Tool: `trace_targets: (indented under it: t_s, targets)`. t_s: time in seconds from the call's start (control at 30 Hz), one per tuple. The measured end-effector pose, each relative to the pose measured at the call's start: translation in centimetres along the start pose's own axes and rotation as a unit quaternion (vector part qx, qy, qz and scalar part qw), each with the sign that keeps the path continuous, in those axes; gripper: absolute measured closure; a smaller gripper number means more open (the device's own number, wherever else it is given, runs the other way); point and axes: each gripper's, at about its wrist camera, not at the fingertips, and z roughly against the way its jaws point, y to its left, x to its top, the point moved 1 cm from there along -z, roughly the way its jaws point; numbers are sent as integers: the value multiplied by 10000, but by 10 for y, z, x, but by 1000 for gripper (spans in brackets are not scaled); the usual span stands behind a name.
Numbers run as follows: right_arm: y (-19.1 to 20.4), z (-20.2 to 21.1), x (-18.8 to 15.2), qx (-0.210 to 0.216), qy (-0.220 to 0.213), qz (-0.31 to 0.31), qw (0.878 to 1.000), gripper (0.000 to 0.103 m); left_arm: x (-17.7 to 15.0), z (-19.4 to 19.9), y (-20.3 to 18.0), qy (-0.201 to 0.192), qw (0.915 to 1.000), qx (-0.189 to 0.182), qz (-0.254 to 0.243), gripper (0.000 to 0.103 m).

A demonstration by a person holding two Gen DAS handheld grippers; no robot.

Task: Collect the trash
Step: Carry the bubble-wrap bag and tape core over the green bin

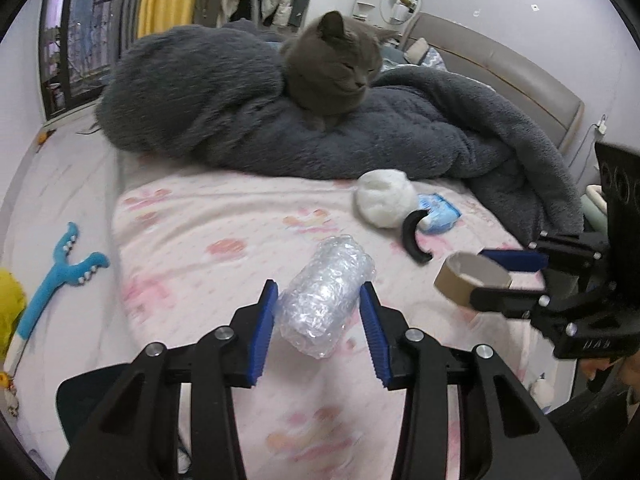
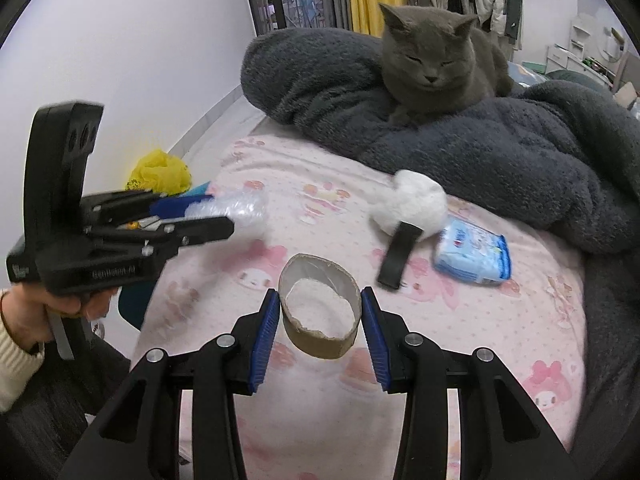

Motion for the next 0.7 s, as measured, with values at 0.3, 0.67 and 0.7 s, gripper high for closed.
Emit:
trace_targets:
  t_s: [0.3, 0.67, 0.7]
  targets:
    - [28, -8, 5, -52, 1, -79, 10000, 61, -28, 30, 29, -45, 9990, 396, 181, 58]
    - [75, -15, 22, 67, -102, -21, 9999, 61, -58, 51, 75, 58, 9958, 826, 392, 58]
    - [80, -15, 23, 97, -113, -20, 9999, 61, -61, 52, 80, 87, 9952, 870, 437, 58]
